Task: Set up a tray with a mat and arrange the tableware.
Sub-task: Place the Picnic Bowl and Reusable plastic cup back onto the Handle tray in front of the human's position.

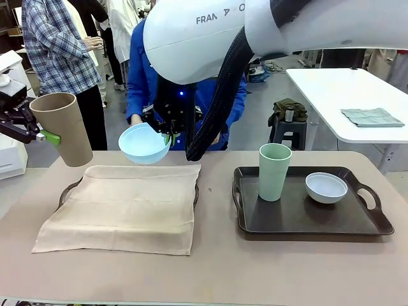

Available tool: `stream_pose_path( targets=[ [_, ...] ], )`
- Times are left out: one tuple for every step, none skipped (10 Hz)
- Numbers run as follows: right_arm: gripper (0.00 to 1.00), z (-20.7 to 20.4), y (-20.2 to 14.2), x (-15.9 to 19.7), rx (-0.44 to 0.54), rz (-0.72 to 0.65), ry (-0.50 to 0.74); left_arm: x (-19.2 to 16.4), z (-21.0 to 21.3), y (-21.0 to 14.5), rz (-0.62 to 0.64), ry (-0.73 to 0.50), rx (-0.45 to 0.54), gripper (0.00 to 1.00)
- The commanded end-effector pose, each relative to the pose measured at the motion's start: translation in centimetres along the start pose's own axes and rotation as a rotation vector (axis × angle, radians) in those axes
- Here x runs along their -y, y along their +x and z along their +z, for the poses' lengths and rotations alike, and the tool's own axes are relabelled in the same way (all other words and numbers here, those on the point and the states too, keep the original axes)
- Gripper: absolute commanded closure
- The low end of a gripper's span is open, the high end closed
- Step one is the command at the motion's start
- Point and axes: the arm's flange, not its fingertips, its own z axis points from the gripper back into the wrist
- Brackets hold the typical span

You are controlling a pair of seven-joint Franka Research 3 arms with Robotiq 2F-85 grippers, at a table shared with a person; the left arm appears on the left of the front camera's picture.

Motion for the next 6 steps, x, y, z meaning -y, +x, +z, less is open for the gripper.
stream_pose_path(
  targets=[
    [1.00, 0.1, 0.0, 0.0, 0.003, 0.000, -0.002, -0.1, 0.3, 0.1, -0.020, -0.009, 0.008, 1.00],
    [0.96, 0.0, 0.0, 0.0, 0.000, 0.000, 0.000, -0.1, 0.3, 0.1, -0.020, -0.009, 0.008, 1.00],
    [0.96, -0.8, 0.7, 0.2, -0.010, -0.009, 0.008, 0.0, 0.0, 0.0, 0.000, 0.000, 0.000, 0.12],
    [0.96, -1.8, 1.1, 0.4, -0.025, -0.004, 0.001, -0.4, -0.5, -1.1, -0.018, -0.016, 0.026, 0.12],
    [0.96, -3.0, 1.4, 0.6, -0.039, -0.005, 0.011, -0.9, -1.4, -2.3, 0.014, -0.026, 0.052, 0.12],
    [0.96, -4.3, 1.9, 0.9, -0.054, -0.012, 0.032, -1.4, -1.9, -3.2, 0.033, -0.034, 0.056, 0.12]
  ],
)
